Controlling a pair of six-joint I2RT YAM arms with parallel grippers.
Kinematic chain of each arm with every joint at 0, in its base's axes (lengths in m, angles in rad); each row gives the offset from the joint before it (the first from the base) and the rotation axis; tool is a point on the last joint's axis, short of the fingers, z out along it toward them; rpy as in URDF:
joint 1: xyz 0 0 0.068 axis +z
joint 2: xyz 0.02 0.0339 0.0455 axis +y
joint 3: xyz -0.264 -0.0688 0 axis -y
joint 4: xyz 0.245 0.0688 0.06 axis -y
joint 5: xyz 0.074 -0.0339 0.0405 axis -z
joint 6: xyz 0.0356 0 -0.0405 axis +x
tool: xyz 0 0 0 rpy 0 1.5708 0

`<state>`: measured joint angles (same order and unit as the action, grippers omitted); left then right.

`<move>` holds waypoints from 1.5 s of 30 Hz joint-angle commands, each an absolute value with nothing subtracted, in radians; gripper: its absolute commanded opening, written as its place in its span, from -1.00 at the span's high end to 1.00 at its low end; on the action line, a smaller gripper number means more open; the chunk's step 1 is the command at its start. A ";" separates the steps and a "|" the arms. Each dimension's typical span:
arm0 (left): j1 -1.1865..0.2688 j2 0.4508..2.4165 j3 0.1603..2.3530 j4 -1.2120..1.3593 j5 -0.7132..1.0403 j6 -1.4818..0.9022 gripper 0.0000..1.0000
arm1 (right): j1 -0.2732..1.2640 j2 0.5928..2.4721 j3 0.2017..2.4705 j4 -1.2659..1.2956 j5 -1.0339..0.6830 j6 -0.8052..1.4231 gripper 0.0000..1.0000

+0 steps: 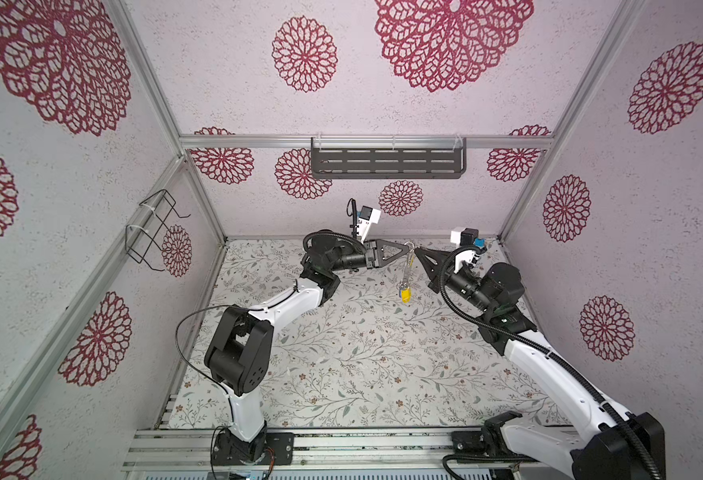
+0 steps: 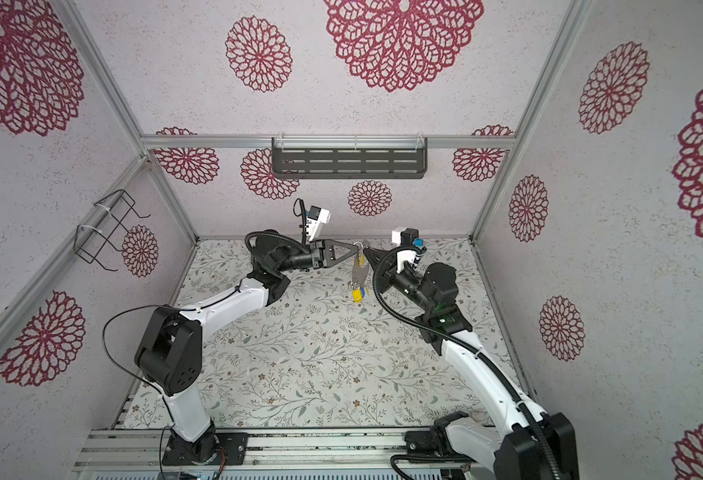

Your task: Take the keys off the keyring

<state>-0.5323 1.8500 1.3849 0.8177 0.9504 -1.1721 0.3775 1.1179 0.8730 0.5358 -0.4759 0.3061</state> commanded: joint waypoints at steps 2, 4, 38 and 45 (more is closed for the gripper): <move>-0.530 1.866 1.414 0.788 0.908 -1.193 1.00 | 0.418 1.072 0.897 0.738 -0.518 0.275 1.00; -0.525 1.866 1.422 0.775 0.907 -1.212 1.00 | 0.428 1.072 0.907 0.714 -0.517 0.239 1.00; -0.442 1.848 1.517 0.116 0.872 -1.102 1.00 | 0.447 1.316 0.771 1.173 -0.439 0.275 1.00; -0.439 1.846 1.537 0.032 0.852 -1.023 1.00 | 0.386 1.270 0.789 0.930 -0.388 0.344 1.00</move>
